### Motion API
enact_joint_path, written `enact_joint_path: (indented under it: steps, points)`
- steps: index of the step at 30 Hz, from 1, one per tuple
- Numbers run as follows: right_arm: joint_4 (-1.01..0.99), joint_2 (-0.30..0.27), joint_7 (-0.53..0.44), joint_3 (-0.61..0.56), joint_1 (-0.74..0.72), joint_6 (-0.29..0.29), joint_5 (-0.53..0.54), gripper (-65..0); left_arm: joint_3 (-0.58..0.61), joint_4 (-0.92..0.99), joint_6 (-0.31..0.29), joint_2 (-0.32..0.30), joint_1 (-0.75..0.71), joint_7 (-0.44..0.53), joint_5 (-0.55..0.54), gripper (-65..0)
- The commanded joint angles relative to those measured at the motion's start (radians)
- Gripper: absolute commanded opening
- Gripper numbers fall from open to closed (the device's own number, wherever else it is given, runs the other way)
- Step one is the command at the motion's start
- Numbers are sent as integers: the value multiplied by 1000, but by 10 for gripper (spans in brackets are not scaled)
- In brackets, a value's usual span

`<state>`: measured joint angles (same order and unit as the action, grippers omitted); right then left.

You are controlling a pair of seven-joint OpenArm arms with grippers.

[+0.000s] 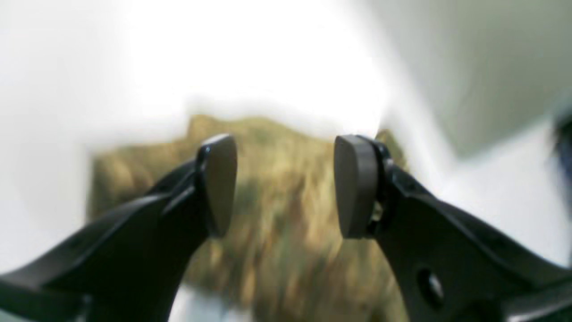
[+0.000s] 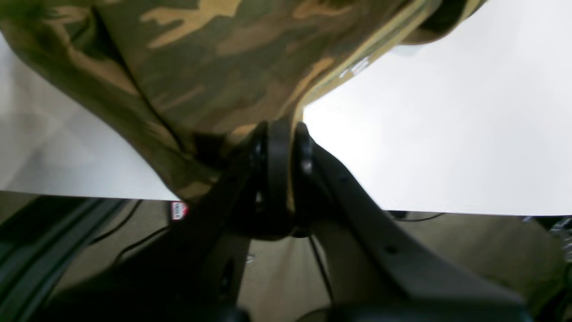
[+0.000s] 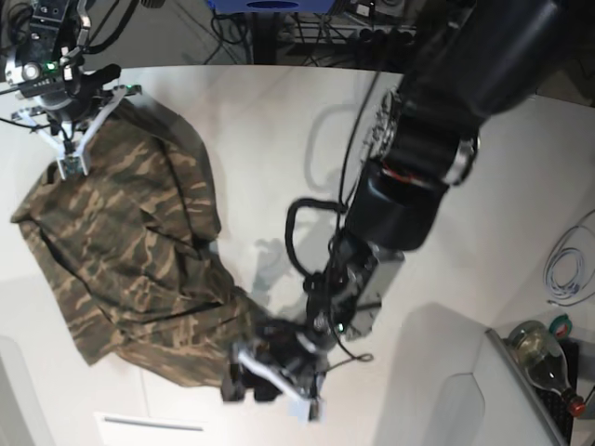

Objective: Layout the t-shirt on the table in an organized manner, then fold the t-shirt properly
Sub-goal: 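Grasp the shirt hem with the left gripper and drag it toward the right gripper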

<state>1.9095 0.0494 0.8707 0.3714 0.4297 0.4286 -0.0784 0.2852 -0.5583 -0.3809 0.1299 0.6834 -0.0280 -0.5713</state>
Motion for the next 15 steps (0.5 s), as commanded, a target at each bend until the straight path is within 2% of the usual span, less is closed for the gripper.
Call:
enact_joint_path:
  steps: [1, 3, 6, 9, 10, 12, 15]
  points:
    - [14, -15, 8, 2, -10, 2, 7, -648, 42, -13, -19, 27, 34, 3, -65, -316]
    - [14, -30, 28, 2, -24, 2, 7, -648, 151, -55, -19, 27, 37, -2, -194, -316]
    - [14, -27, 28, 2, -33, 3, 7, -648, 271, -156, -13, 0, -43, -74, -249, -316]
    - [14, -27, 28, 2, -36, 3, 7, -648, 288, -223, 73, -9, -173, -138, -244, -326]
    - [14, -29, 28, 2, -45, 3, 7, -648, 293, -223, 93, -11, -202, -137, -244, -344]
    - [14, -30, 28, 2, -55, 3, 7, -648, 294, -223, 104, -31, -261, -137, -215, -421]
    - [12, -26, 28, 2, -65, 3, 7, -648, 294, -222, 104, -32, -324, -137, -86, -551]
